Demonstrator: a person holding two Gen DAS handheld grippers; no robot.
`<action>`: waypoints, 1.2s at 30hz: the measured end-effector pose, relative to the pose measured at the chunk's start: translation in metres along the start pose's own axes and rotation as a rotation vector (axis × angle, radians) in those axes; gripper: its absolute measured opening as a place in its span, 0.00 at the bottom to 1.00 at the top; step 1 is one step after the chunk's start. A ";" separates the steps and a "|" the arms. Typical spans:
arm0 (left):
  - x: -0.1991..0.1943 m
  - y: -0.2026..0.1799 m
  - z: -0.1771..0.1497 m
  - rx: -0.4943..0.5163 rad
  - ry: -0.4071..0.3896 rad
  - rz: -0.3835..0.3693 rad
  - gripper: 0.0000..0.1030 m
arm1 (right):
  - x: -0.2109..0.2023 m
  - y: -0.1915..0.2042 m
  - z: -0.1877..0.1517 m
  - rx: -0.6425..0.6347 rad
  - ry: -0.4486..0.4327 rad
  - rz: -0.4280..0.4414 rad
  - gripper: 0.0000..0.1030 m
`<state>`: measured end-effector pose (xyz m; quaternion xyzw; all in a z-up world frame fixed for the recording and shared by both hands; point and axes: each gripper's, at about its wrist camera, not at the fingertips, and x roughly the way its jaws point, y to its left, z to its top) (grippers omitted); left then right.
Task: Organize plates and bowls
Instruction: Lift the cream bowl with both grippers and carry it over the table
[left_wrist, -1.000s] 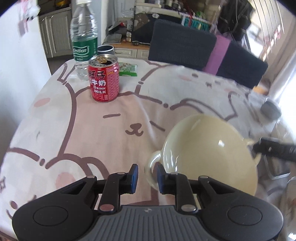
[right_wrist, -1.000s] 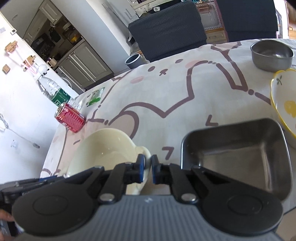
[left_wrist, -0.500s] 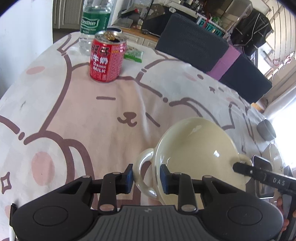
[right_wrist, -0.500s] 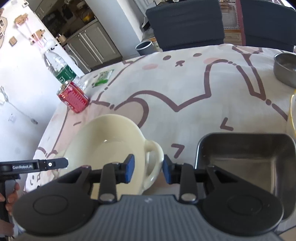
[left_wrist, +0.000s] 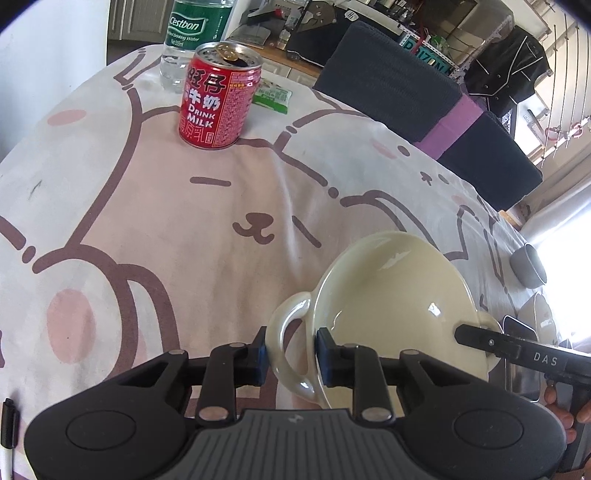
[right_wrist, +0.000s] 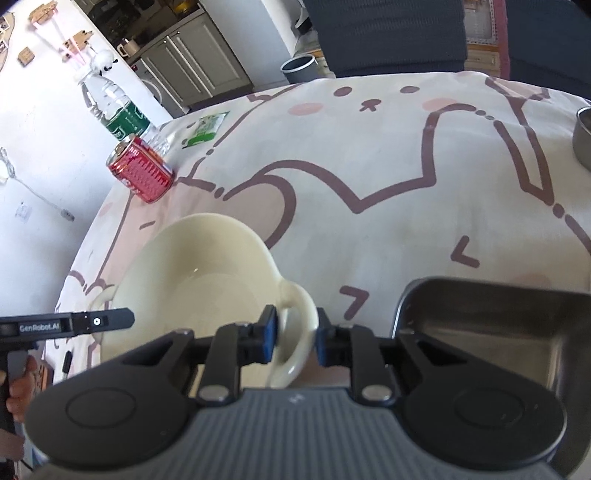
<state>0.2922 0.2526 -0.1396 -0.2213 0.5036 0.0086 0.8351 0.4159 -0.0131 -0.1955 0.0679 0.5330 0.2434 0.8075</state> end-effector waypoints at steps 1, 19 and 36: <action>0.001 0.000 0.000 -0.002 0.000 -0.001 0.27 | 0.000 -0.001 0.000 0.006 0.005 0.007 0.24; -0.003 -0.011 -0.004 0.050 -0.056 0.014 0.28 | 0.001 0.001 -0.004 -0.018 -0.021 0.002 0.25; -0.093 -0.074 -0.026 0.079 -0.205 -0.017 0.27 | -0.101 0.005 -0.021 -0.039 -0.179 0.021 0.25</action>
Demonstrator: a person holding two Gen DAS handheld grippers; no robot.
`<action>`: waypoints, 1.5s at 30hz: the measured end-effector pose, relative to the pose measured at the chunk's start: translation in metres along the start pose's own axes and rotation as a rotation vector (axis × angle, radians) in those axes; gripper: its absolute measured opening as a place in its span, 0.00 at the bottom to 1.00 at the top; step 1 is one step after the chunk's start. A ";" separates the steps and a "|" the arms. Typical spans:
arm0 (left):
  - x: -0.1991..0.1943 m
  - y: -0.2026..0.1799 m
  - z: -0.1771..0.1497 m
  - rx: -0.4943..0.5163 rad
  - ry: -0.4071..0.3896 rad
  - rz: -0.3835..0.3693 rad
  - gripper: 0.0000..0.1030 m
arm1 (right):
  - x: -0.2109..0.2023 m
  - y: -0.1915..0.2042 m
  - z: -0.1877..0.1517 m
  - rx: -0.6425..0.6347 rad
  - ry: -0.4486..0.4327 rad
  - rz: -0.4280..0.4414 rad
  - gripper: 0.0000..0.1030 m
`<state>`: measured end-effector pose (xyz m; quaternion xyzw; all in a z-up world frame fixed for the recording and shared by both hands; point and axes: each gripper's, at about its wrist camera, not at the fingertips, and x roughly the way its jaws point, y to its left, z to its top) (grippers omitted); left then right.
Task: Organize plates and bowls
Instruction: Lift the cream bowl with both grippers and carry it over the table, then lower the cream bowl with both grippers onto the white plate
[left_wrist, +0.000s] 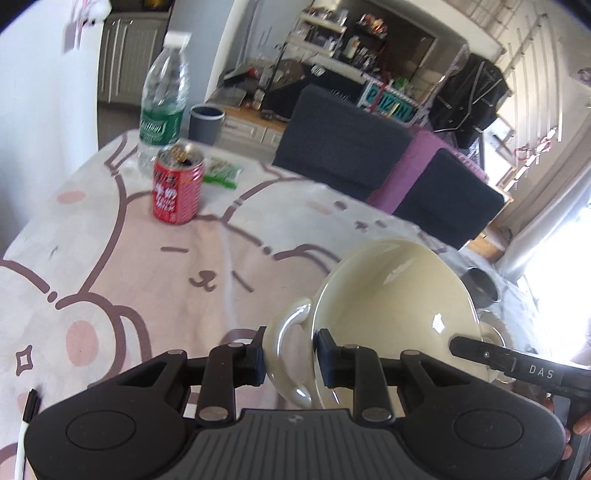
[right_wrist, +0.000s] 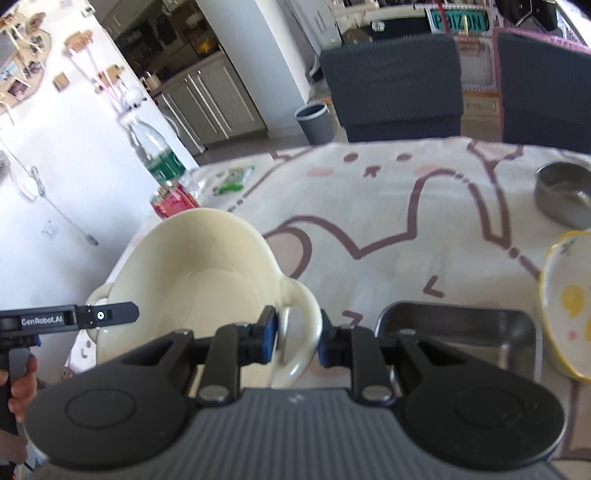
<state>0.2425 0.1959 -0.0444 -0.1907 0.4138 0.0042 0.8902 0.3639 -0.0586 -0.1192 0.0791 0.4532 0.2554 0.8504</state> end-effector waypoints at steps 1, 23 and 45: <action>-0.006 -0.005 -0.002 -0.001 -0.005 -0.006 0.27 | -0.009 -0.001 -0.001 0.005 -0.009 -0.001 0.25; -0.042 -0.153 -0.087 0.119 0.035 -0.192 0.26 | -0.188 -0.079 -0.096 0.195 -0.117 -0.153 0.25; 0.026 -0.208 -0.125 0.164 0.208 -0.192 0.26 | -0.207 -0.170 -0.143 0.304 -0.021 -0.226 0.27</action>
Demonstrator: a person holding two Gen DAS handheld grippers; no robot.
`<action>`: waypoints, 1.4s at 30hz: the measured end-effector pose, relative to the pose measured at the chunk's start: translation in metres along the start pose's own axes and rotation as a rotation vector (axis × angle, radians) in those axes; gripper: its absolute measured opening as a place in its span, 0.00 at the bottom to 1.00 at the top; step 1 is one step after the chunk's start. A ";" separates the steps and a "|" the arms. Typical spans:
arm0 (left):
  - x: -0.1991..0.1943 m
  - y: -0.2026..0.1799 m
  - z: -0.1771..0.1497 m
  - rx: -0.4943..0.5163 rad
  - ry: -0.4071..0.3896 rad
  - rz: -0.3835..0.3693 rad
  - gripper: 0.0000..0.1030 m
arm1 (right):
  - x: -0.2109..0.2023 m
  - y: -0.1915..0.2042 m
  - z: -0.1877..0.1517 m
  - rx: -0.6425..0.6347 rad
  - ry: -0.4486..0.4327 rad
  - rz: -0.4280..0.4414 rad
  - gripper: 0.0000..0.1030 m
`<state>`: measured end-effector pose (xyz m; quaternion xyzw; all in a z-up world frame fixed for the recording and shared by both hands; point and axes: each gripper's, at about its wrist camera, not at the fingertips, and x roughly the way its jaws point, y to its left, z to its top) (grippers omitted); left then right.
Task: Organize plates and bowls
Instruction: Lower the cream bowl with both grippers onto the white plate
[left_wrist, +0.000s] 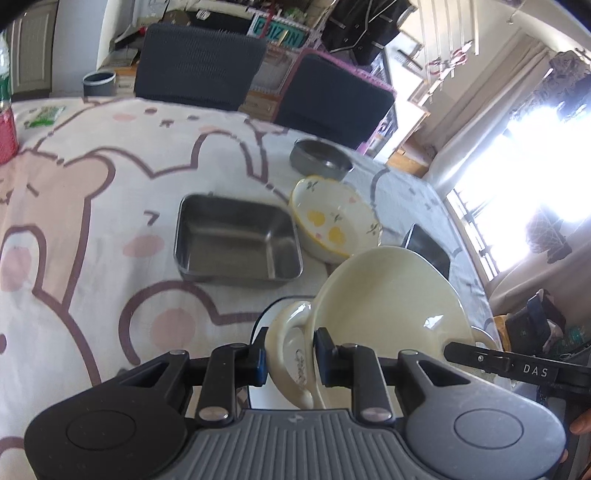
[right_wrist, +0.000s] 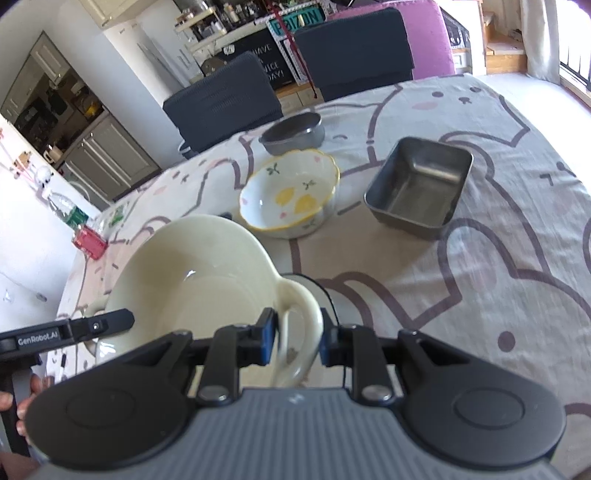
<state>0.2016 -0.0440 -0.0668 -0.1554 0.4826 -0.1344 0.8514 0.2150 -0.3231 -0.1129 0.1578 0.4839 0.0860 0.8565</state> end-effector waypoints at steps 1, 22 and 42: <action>0.003 0.001 -0.001 -0.002 0.009 0.006 0.26 | 0.003 0.001 0.000 -0.001 0.012 -0.003 0.27; 0.037 0.021 -0.012 -0.076 0.064 -0.009 0.29 | 0.034 0.002 0.001 -0.014 0.094 -0.115 0.28; 0.065 0.041 -0.021 -0.107 0.112 -0.008 0.31 | 0.060 0.012 0.005 -0.055 0.159 -0.178 0.27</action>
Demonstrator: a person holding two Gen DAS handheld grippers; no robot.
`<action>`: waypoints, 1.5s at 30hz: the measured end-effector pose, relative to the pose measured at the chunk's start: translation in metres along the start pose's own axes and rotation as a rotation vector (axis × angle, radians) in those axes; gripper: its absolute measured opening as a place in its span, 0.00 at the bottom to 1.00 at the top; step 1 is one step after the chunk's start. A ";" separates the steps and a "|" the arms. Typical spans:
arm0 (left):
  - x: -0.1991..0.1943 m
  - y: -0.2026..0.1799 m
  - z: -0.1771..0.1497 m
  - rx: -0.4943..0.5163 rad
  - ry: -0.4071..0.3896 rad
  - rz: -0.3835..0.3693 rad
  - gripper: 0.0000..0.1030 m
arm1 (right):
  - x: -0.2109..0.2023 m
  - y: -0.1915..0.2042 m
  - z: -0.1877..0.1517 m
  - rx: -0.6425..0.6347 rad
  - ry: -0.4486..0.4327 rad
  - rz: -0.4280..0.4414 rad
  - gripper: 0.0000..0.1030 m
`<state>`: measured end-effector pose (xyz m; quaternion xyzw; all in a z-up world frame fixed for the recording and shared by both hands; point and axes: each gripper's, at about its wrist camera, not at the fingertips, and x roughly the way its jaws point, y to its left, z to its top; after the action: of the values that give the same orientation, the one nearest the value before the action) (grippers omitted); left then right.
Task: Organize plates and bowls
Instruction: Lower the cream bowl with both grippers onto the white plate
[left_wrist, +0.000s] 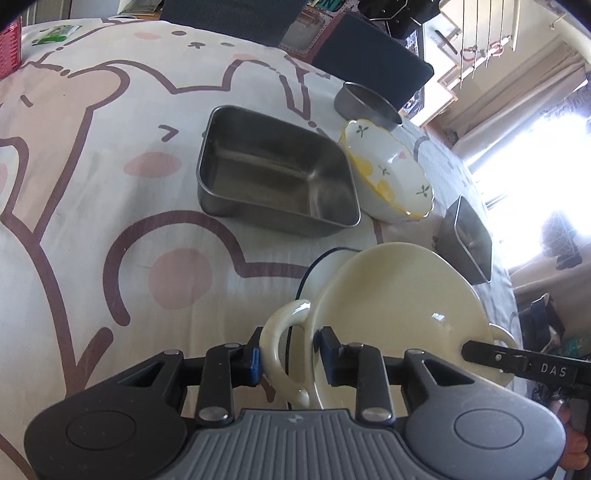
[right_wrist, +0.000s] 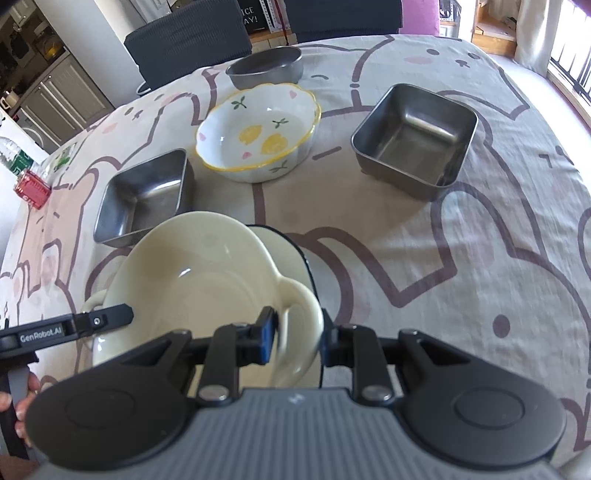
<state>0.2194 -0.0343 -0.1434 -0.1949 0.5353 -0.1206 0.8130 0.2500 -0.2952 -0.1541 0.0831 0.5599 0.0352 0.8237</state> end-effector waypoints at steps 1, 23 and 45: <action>0.002 0.000 0.000 -0.004 0.008 0.004 0.32 | 0.001 0.000 0.000 -0.002 0.003 -0.004 0.27; 0.002 -0.004 0.003 0.016 0.029 0.060 0.32 | 0.019 -0.003 0.002 -0.035 0.044 0.013 0.29; 0.004 -0.012 0.004 0.100 0.051 0.083 0.31 | 0.025 -0.005 0.006 -0.072 0.057 0.015 0.31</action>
<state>0.2242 -0.0457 -0.1400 -0.1285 0.5569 -0.1184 0.8120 0.2647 -0.2973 -0.1761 0.0568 0.5808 0.0638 0.8095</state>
